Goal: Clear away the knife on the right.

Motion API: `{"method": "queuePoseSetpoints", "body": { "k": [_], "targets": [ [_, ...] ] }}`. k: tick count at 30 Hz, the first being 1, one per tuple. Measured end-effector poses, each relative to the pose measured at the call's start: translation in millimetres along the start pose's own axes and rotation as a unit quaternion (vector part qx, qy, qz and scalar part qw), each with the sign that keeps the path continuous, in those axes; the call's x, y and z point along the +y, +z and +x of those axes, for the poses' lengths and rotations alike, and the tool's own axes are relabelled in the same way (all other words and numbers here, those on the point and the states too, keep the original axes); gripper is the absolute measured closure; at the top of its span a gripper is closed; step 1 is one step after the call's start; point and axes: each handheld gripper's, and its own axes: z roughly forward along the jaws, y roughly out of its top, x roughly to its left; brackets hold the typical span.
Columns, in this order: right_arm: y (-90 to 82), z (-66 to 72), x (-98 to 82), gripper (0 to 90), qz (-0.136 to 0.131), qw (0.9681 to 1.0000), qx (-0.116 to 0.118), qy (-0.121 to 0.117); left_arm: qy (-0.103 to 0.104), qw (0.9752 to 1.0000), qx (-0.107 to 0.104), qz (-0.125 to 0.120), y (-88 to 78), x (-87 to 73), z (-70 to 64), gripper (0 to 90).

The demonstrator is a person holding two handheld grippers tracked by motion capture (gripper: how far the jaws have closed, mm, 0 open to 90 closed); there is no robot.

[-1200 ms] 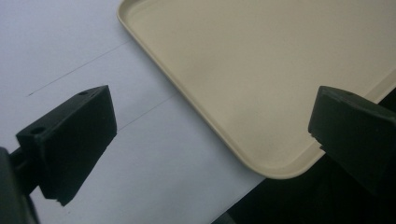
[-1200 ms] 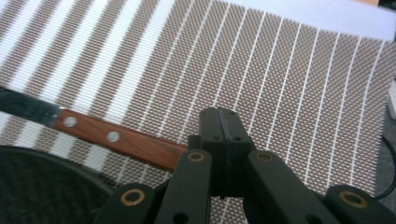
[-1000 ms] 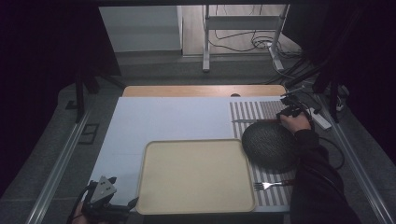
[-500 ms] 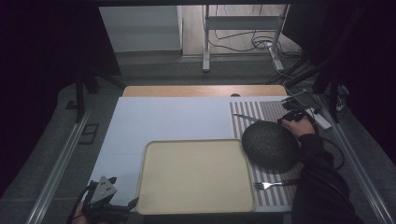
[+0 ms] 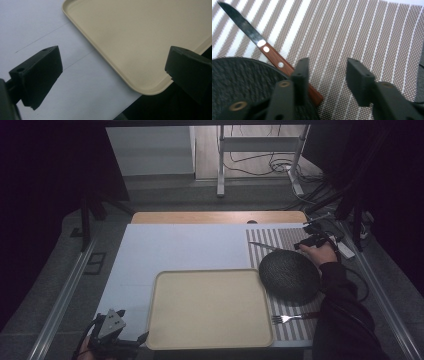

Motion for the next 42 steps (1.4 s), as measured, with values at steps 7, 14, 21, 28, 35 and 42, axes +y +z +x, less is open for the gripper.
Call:
{"method": "queuePoseSetpoints", "body": {
  "k": [7, 14, 21, 28, 35, 42],
  "targets": [
    [0.6, 14.2, 8.7, 32.9, 0.002, 1.0, 0.006, -0.006, 0.003, 1.0, 0.002, 0.002, 0.3, 0.2, -0.6, 1.5],
    [5.7, 27.7, 16.9, 20.2, -0.001, 0.9997, 0.019, -0.017, 0.005, 1.0, 0.002, 0.004, 0.5, 0.5, -0.8, 1.5],
    [14.9, 41.8, 24.7, 14.9, 0.005, 0.9986, 0.029, -0.044, 0.006, 1.0, 0.002, 0.005, 0.7, 0.5, -0.8, 1.6],
    [29.8, 49.6, 32.2, 14.1, 0.023, 0.9969, 0.035, -0.066, 0.004, 1.0, 0.002, 0.005, 1.0, 0.5, -0.6, 1.6],
    [40.8, 49.6, 34.0, 20.1, 0.043, 0.9953, 0.033, -0.08, 0.003, 1.0, 0.002, 0.005, 1.1, 0.5, -0.4, 1.7],
    [40.5, 44.6, 32.8, 42.4, 0.046, 0.9938, 0.029, -0.097, 0.005, 1.0, 0.002, 0.006, 1.3, 0.6, -0.7, 1.7]
  ]
}}
